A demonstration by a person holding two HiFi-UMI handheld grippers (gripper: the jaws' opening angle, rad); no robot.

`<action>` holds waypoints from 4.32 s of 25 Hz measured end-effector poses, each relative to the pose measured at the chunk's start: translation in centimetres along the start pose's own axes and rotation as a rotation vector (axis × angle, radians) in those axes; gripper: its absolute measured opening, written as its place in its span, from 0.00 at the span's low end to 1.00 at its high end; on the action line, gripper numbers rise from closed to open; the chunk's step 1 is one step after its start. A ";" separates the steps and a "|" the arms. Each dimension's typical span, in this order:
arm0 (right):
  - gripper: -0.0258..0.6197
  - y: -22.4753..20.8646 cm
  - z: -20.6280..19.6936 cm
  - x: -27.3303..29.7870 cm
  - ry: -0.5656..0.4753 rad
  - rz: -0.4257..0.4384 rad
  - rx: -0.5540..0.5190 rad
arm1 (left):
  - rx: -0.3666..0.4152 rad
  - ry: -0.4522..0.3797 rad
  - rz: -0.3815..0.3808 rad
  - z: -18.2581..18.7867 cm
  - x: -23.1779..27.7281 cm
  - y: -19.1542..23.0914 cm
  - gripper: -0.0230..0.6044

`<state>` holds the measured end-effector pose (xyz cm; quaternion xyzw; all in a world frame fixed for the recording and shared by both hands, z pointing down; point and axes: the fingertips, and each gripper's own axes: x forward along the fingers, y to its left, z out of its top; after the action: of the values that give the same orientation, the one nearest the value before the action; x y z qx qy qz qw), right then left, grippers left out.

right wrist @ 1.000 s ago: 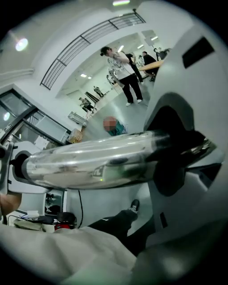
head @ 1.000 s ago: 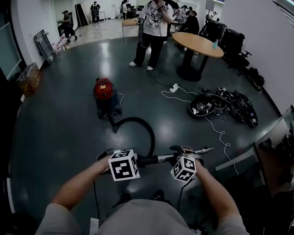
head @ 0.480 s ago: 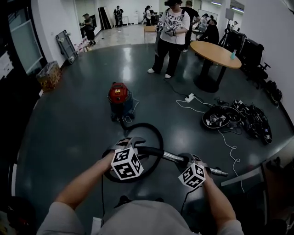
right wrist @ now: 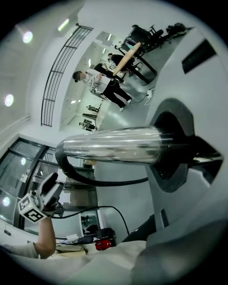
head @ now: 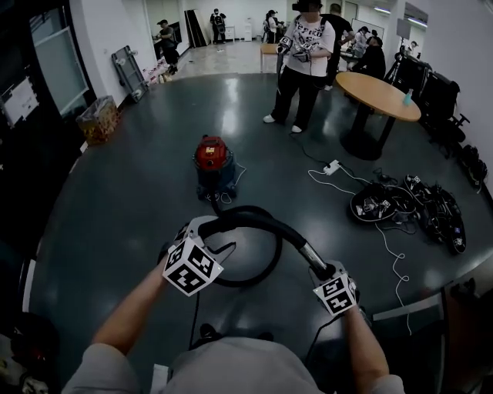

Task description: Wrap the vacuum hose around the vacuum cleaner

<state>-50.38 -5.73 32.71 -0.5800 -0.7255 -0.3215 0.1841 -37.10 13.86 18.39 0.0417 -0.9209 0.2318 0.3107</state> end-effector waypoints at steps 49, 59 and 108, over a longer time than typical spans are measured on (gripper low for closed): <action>0.20 0.5 22.6 14.4 -0.330 0.031 0.876 | -0.495 -0.098 -0.523 -8.1 16.8 -13.6 0.47; 0.20 3.4 24.6 18.8 -0.321 0.136 1.020 | -0.538 -0.070 -0.547 -12.4 14.6 -9.7 0.27; 0.37 4.8 24.6 19.2 0.160 0.642 -1.063 | -0.288 0.406 -0.670 -21.1 11.6 -2.0 0.25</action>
<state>-48.10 25.44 28.34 -0.7556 -0.2399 -0.6094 0.0114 -34.32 22.41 40.76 0.2484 -0.7995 -0.0098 0.5468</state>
